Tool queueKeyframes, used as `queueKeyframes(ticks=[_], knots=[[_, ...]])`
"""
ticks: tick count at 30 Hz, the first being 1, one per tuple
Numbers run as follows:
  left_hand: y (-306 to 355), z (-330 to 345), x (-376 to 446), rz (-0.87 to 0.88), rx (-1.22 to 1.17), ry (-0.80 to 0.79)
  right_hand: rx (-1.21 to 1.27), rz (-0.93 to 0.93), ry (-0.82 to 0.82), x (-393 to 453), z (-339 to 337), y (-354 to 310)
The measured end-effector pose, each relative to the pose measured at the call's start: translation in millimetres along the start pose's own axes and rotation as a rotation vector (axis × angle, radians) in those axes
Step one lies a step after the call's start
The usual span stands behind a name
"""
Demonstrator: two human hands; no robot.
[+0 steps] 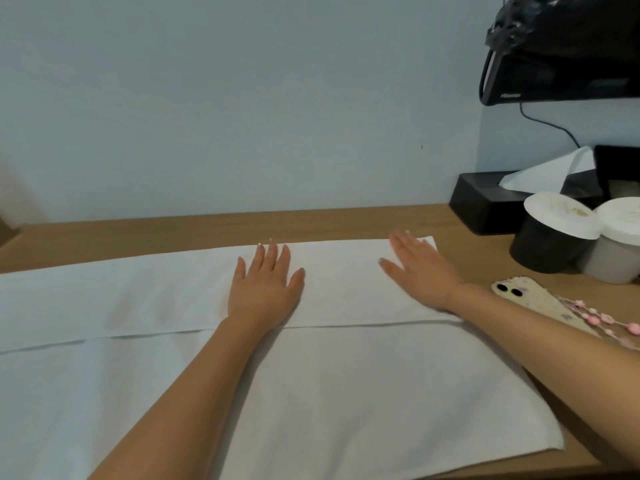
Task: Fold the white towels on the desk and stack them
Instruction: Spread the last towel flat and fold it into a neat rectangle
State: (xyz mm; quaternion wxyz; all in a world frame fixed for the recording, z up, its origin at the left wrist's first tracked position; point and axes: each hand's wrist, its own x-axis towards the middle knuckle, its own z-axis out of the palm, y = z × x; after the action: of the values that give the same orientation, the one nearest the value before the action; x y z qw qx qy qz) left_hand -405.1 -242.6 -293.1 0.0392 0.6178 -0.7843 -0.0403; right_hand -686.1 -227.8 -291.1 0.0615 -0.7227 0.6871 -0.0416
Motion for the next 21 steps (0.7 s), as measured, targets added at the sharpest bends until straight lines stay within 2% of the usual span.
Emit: queueKeyframes(ticks=[5,9,10,11,13,14,15,17,19,21], knots=[[-1.2,-0.9,-0.5,-0.041,-0.016,-0.021,0.116,0.11,-0.023,-4.1,-3.9,23.1],[2.4,-9.6,-2.6,-0.042,-0.037,-0.055,-0.037,0.112,-0.067,-7.3,-13.3,13.0],[-0.1,-15.6,-2.3,-0.027,-0.116,-0.092,-0.119,0.116,-0.068,-7.9,-18.3,7.6],[-6.1,-22.9,-1.3,-0.019,-0.297,-0.149,-0.2,0.11,-0.053,-7.8,-24.2,-0.1],[-24.1,-42.4,-5.1,-0.023,-0.793,-0.253,-0.283,0.025,0.019,-4.5,-35.0,-25.3],[-36.2,-49.4,-7.4,-0.031,-0.9,-0.21,-0.26,-0.041,0.056,-1.7,-37.4,-43.5],[-49.0,-53.0,-9.9,-0.052,-0.867,-0.125,-0.209,-0.106,0.082,1.6,-37.7,-65.7],[-75.8,-49.6,-13.7,-0.124,-0.566,0.025,-0.091,-0.227,0.105,10.3,-34.5,-116.4],[-101.0,-38.0,-22.4,-0.171,-0.245,0.018,0.0,-0.334,0.11,23.6,-27.4,-169.7],[-121.9,-26.2,-30.0,-0.184,-0.119,-0.001,0.079,-0.39,0.064,35.7,-16.8,-218.1]])
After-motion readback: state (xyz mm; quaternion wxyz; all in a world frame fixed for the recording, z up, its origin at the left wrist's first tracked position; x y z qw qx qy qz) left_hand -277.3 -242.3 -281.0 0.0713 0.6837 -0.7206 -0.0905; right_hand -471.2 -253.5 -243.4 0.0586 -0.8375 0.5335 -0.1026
